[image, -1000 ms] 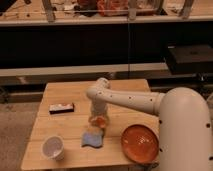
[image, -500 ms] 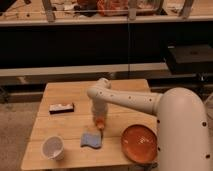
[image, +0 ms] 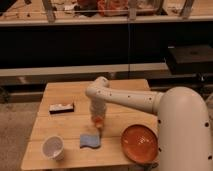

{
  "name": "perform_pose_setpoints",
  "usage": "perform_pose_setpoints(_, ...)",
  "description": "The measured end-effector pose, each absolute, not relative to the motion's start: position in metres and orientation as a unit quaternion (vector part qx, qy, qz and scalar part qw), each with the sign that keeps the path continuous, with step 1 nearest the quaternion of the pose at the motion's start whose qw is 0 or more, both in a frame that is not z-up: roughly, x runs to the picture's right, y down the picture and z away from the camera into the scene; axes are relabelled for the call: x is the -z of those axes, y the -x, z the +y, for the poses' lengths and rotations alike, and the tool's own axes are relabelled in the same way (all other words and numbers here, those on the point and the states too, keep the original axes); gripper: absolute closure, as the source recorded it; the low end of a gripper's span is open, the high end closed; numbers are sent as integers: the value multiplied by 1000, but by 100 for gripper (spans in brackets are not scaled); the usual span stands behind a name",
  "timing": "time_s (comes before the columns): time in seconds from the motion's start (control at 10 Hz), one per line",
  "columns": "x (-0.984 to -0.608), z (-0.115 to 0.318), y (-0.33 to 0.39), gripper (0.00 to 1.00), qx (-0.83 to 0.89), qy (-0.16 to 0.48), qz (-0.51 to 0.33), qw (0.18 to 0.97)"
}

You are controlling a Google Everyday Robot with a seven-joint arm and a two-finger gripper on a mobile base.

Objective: Place the pepper on the white sponge

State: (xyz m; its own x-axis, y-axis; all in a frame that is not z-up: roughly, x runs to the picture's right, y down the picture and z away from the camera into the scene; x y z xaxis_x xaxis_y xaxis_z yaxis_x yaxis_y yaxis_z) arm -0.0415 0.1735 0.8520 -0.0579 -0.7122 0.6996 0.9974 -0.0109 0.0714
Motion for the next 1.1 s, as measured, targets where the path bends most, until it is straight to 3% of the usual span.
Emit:
perform_pose_setpoints(0.2, -846, 171, 42, 95, 672, 243, -290, 637)
perform_pose_setpoints(0.3, -844, 170, 44, 100, 674, 242, -290, 635)
perform_pose_setpoints(1.1, -819, 174, 52, 100, 704, 232, -290, 605)
